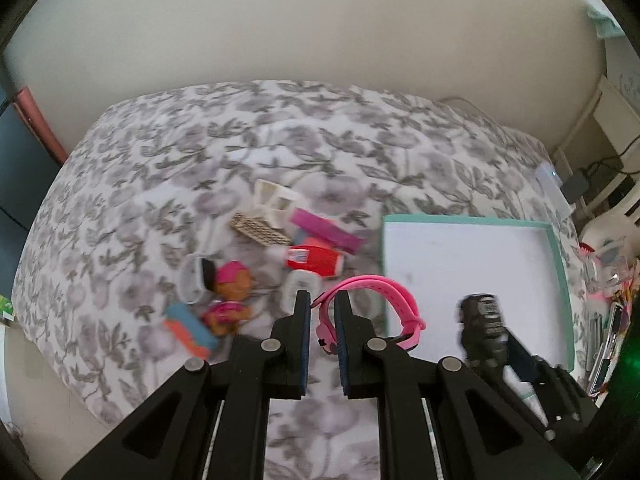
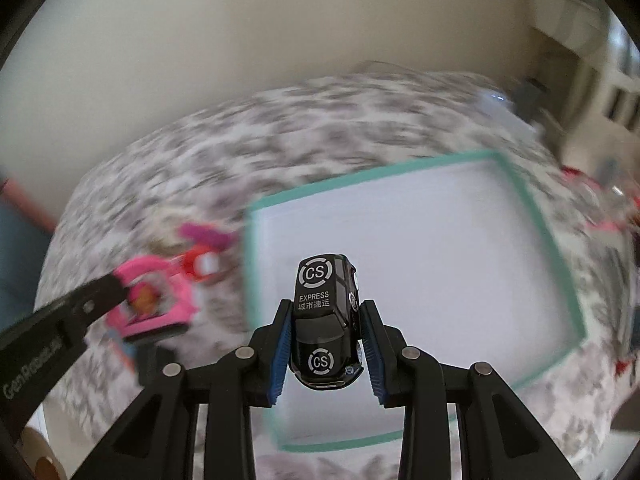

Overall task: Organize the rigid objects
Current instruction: 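Carry the toy car with the right tool while the left tool carries the watch band into the tray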

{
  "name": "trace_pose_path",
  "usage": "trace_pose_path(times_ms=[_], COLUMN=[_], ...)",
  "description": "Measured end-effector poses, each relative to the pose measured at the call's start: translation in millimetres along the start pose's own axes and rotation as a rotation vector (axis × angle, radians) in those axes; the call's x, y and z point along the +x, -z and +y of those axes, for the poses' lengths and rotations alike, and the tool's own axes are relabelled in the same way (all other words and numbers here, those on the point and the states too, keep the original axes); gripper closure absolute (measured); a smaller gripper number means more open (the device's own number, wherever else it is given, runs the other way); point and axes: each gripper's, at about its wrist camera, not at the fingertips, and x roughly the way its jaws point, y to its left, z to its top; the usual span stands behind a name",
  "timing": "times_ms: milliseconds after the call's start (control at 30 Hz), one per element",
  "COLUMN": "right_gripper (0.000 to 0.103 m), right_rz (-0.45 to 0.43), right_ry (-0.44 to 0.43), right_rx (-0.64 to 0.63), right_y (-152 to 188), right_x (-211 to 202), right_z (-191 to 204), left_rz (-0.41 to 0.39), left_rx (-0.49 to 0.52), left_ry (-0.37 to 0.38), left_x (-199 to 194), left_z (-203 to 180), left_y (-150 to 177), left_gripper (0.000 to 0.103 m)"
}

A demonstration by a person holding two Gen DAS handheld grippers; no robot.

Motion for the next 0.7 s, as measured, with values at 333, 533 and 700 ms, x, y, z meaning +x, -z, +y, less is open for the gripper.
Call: trace_pose_path(times_ms=[333, 533, 700], right_gripper=[0.068, 0.068, 0.068], right_rz=[-0.012, -0.022, -0.023], right_ry=[0.139, 0.218, 0.240], right_rx=[0.203, 0.243, 0.243], right_y=[-12, -13, -15], right_x=[3, 4, 8], right_z=[-92, -124, -131], left_rz=[0.054, 0.072, 0.086], left_rx=[0.024, 0.047, 0.066], left_ry=[0.078, 0.113, 0.130], left_x=[20, 34, 50], left_z=[-62, -87, -96], left_y=[0, 5, 11], left_gripper=[0.091, 0.091, 0.091])
